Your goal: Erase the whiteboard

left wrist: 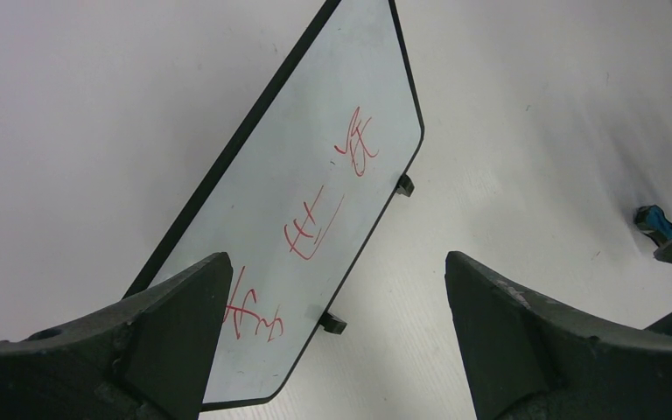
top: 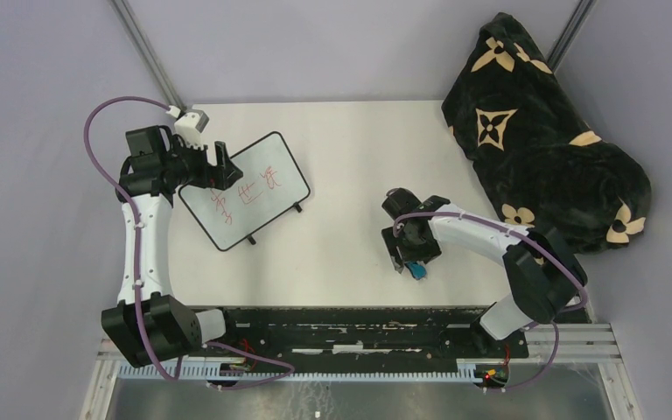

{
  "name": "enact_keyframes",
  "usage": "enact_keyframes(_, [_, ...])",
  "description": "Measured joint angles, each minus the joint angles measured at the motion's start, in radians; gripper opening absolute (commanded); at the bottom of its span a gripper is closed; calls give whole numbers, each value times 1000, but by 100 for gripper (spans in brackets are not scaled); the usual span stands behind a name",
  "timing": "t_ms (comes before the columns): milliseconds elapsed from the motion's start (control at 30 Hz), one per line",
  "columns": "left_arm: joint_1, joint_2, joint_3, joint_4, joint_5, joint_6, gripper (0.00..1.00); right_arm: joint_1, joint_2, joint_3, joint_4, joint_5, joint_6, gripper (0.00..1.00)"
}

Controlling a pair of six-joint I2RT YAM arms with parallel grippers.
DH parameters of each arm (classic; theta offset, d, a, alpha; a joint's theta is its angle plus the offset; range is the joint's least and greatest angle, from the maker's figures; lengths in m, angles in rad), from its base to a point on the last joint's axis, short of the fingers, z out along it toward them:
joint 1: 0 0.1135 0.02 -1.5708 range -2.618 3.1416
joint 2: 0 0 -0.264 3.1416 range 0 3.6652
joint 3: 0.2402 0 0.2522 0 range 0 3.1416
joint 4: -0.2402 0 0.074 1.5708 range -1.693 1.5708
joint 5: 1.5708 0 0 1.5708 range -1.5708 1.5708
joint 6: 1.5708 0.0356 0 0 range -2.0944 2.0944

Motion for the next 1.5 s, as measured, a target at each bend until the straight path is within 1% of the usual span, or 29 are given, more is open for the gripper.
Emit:
enact_keyframes(167, [0, -14, -3, -2, 0, 0, 97, 0, 47, 0, 42, 0, -3, 67])
enact_keyframes(500, [0, -33, -4, -14, -6, 0, 97, -8, 47, -18, 64, 2, -2, 62])
enact_keyframes(700, [0, -33, -5, -19, -7, 0, 96, -11, 30, -50, 70, 7, 6, 50])
enact_keyframes(900, [0, -33, -5, -19, -7, 0, 95, -12, 21, -51, 70, 15, 11, 45])
enact_keyframes(933, [0, -33, -6, -19, -7, 0, 95, -12, 18, -51, 69, 17, 11, 43])
enact_keyframes(1000, [0, -33, -6, -19, -7, 0, 94, -12, 9, -51, 66, 22, 11, 35])
enact_keyframes(1033, [0, -33, -6, -19, -7, 0, 94, -12, 3, -51, 63, 26, 12, 25])
enact_keyframes(1067, [0, -33, -8, -19, -7, 0, 94, -12, -2, -51, 61, 27, 12, 10])
enact_keyframes(1100, [0, -33, -10, -19, -7, 0, 93, -12, -5, -50, 60, 29, 11, 2])
enact_keyframes(1133, [0, -33, -12, -19, -7, 0, 93, -12, -5, -50, 59, 29, 8, 1])
enact_keyframes(1367, [0, -26, -17, -21, -8, 0, 93, -12, -5, -29, 43, 29, 18, 1])
enact_keyframes(1400, [0, -26, -17, -21, -8, 0, 93, -12, -5, -27, 43, 29, 18, 3])
enact_keyframes(1433, [0, -25, -17, -21, -8, 0, 93, -12, -5, -27, 43, 29, 18, 13])
enact_keyframes(1467, [0, -25, -17, -21, -8, 0, 93, -12, -5, -26, 43, 29, 18, 31])
enact_keyframes(1500, [0, -24, -17, -21, -8, 0, 93, -12, -5, -26, 44, 29, 20, 47])
